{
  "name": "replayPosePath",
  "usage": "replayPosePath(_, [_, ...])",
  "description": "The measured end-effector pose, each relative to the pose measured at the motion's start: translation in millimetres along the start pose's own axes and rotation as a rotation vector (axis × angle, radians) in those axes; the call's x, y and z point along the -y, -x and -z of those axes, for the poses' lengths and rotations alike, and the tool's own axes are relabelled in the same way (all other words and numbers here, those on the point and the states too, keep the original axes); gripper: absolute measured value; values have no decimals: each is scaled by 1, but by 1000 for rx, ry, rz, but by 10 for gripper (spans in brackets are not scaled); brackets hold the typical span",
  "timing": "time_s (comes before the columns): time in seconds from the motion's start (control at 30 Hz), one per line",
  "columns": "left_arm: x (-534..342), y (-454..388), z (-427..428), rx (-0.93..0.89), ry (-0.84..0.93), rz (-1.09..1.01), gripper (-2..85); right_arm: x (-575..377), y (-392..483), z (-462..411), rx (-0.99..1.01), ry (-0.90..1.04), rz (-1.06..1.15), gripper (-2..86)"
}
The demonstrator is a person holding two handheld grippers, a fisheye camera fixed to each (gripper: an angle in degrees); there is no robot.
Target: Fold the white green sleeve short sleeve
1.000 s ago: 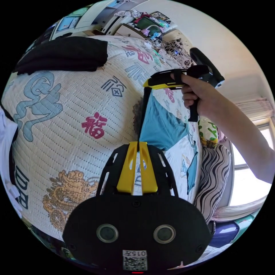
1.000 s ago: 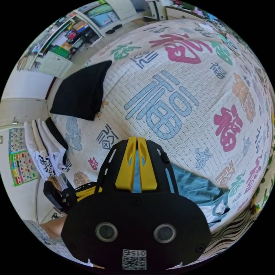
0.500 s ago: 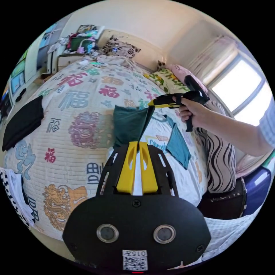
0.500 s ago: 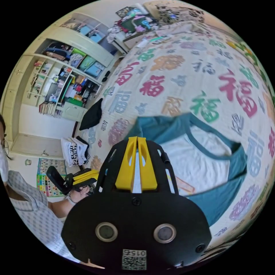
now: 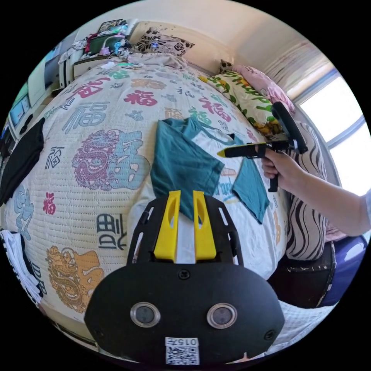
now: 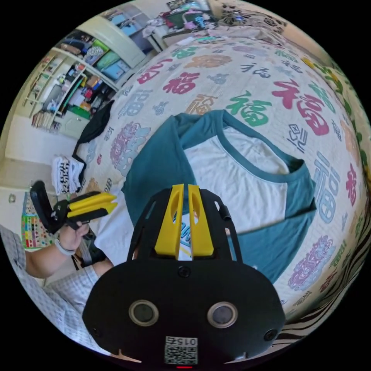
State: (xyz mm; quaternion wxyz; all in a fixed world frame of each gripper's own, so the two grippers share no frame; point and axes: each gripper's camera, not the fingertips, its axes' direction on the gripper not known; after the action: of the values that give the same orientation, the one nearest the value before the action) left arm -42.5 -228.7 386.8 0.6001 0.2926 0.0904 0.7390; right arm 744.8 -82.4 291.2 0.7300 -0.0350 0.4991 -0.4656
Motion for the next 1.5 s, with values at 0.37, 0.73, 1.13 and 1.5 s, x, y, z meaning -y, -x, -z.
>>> replayPosePath(0.37, [13,6,-27,76,57,32,53,0,1,7,-4,83,27,-9])
replayPosePath(0.73, [37,6,-42,65,15,104,57,84,88,2,-63,67,291,-5])
replayPosePath(1.13, [50,1,-67,103,41,93,19,134,60,13,-148,185,135,-5])
replayPosePath(1.5, [104,-4,-51,54,24,-2,70,65,26,121,-23,-104,127,22])
